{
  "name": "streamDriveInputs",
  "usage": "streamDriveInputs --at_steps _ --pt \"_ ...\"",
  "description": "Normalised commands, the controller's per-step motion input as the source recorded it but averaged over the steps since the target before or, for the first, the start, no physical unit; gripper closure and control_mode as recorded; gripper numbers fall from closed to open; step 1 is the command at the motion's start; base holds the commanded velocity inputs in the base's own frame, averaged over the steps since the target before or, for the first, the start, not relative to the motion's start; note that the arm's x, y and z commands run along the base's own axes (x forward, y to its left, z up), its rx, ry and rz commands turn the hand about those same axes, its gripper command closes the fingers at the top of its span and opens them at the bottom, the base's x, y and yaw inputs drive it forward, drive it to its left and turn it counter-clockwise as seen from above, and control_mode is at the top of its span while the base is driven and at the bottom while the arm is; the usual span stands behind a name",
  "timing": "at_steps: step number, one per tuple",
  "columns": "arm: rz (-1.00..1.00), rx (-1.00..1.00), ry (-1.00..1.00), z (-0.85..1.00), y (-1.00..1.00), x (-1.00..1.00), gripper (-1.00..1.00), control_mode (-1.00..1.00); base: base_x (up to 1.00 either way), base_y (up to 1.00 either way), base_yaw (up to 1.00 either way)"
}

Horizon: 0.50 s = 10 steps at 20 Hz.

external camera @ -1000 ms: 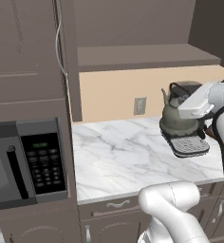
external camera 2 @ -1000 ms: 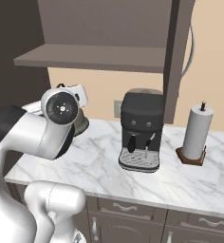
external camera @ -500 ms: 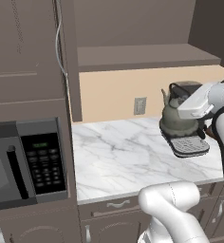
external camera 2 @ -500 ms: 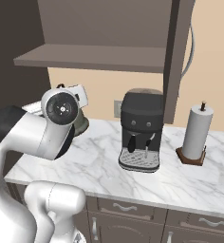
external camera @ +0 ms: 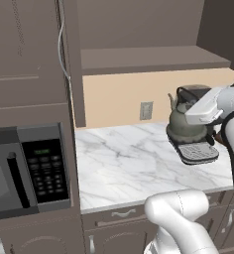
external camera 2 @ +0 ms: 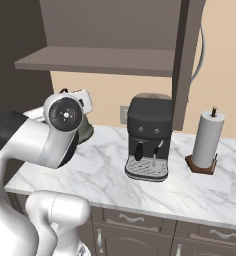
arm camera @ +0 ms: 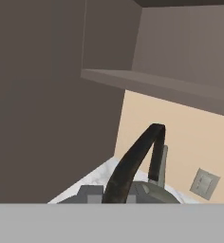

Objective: Open the cabinet, pick the kettle from the cabinet, and place it in the sink.

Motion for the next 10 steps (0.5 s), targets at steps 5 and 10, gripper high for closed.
streamDriveInputs --at_steps 5,10 --pt "0.00 0.00 0.00 0.00 0.00 0.00 1.00 1.00 0.00 0.00 0.00" --pt "0.00 0.00 0.00 0.00 0.00 0.00 1.00 1.00 0.00 0.00 0.00"
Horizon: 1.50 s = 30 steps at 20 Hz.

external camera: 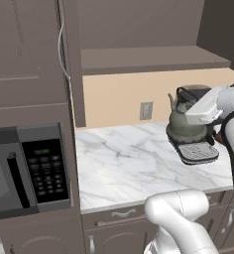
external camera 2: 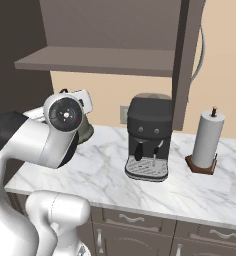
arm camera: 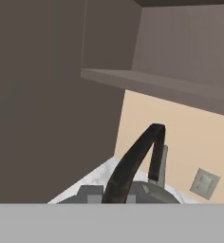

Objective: Open the cabinet, pick the kettle from the cabinet, and place it in the sink.

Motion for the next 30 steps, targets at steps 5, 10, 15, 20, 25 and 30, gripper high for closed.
streamDriveInputs --at_steps 5,10,15,20,25,30 --pt "0.00 0.00 0.00 0.00 0.00 0.00 1.00 1.00 0.00 0.00 0.00" --pt "0.00 0.00 0.00 0.00 0.00 0.00 1.00 1.00 -0.32 0.00 0.01" --pt "0.00 0.00 0.00 0.00 0.00 0.00 1.00 1.00 -0.59 -0.03 0.00" --pt "0.00 0.00 0.00 0.00 0.00 0.00 1.00 1.00 -0.61 -0.03 0.00" --pt "0.00 0.00 0.00 0.00 0.00 0.00 1.00 1.00 -0.61 -0.01 0.00" --pt "0.00 0.00 0.00 0.00 0.00 0.00 1.00 1.00 -0.50 -0.05 -0.22"
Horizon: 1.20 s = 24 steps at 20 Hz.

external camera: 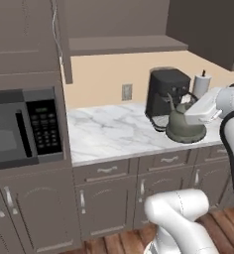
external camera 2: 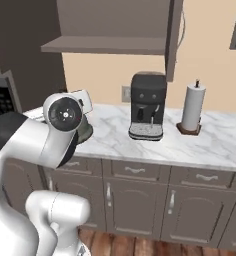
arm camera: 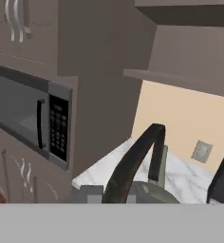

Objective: Open the cabinet, pick the kettle from the cabinet, and place it in the sink.

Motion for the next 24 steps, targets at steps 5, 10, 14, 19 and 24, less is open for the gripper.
streamDriveInputs --at_steps 5,10,14,19,24 --pt "0.00 0.00 0.00 0.00 0.00 0.00 1.00 1.00 -0.58 -0.02 -0.25" --pt "0.00 0.00 0.00 0.00 0.00 0.00 1.00 1.00 -0.32 -0.02 -0.52" --pt "0.00 0.00 0.00 0.00 0.00 0.00 1.00 1.00 -0.08 -0.14 -0.56" --pt "0.00 0.00 0.00 0.00 0.00 0.00 1.00 1.00 0.09 -0.43 -0.04" --pt "0.00 0.00 0.00 0.00 0.00 0.00 1.00 1.00 0.25 -0.53 0.00"
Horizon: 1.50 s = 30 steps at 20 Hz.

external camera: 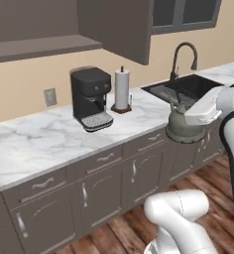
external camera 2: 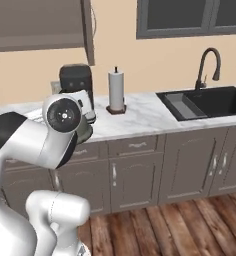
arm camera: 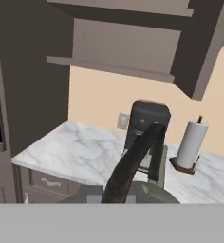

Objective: Open the cabinet, pick the kettle from the cabinet, and place it in the sink.

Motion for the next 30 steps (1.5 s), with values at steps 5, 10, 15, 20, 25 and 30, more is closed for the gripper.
streamDriveInputs --at_steps 5,10,15,20,25,30 --pt "0.00 0.00 0.00 0.00 0.00 0.00 1.00 1.00 0.31 -0.57 0.00" --pt "0.00 0.00 0.00 0.00 0.00 0.00 1.00 1.00 0.33 -0.53 0.04" --pt "0.00 0.00 0.00 0.00 0.00 0.00 1.00 1.00 0.35 -0.47 0.11" --pt "0.00 0.00 0.00 0.00 0.00 0.00 1.00 1.00 0.38 -0.43 0.14" --pt "0.00 0.00 0.00 0.00 0.00 0.00 1.00 1.00 0.40 -0.41 0.16" --pt "0.00 0.00 0.00 0.00 0.00 0.00 1.00 1.00 0.42 -0.40 0.15"
